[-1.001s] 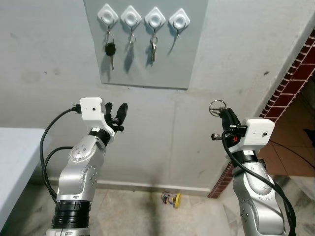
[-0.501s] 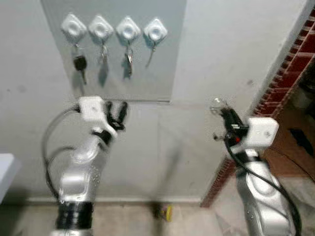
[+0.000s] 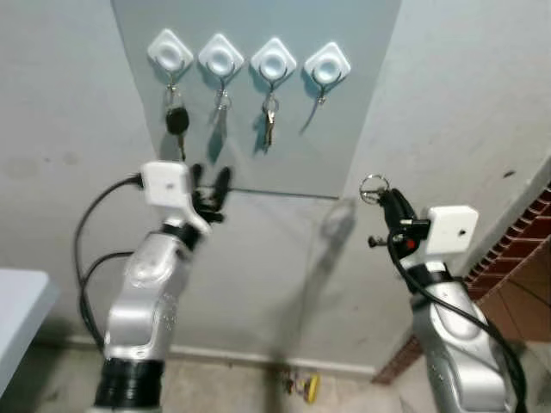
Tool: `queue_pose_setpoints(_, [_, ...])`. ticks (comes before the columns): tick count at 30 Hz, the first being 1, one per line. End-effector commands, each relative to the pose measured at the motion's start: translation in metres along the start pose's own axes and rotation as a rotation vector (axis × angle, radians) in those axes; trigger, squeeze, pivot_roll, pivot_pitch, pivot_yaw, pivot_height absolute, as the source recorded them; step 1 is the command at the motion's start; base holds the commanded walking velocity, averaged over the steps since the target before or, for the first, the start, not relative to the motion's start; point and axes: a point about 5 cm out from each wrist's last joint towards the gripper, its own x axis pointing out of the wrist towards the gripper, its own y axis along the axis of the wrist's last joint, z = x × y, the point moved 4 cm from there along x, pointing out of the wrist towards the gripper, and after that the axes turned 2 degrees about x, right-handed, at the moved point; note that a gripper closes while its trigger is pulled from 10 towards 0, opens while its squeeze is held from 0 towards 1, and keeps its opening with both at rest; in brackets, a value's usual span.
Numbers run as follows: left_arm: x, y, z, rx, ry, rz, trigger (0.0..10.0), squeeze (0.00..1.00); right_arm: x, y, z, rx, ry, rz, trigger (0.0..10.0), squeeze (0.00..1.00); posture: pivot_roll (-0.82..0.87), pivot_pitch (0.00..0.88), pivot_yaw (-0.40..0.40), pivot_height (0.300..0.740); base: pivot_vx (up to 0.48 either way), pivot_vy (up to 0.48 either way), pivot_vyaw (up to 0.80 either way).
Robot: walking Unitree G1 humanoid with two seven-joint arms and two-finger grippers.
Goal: Hang keys on a hook
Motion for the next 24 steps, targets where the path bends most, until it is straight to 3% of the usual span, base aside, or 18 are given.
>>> queue_pose_setpoints(1, [-0.002,0.014,0.009,0.052,-0.069,0.049,10.0,0.00,0.007,0.029,-0.009,-0.003,0.096,0.085,10.0,0.00,-0.14,0.008,-0.025,0.724,0.000,0.000,0.00])
queue_pose_setpoints(12, [-0.005,0.037,0.026,0.047,-0.177,0.130,10.0,0.00,0.031,0.077,-0.026,-0.018,0.279,0.214,10.0,0.00,-0.12,0.018,-0.032,0.724,0.000,0.000,0.00])
queue_pose_setpoints(17, [-0.004,0.043,0.033,0.070,-0.206,0.147,10.0,0.00,0.039,0.084,-0.035,-0.009,0.316,0.231,10.0,0.00,-0.11,0.023,-0.036,0.724,0.000,0.000,0.00])
queue_pose_setpoints(24, [-0.001,0.049,0.040,0.099,-0.225,0.166,10.0,0.00,0.052,0.080,-0.035,-0.027,0.281,0.197,10.0,0.00,-0.11,0.029,-0.038,0.724,0.000,0.000,0.00])
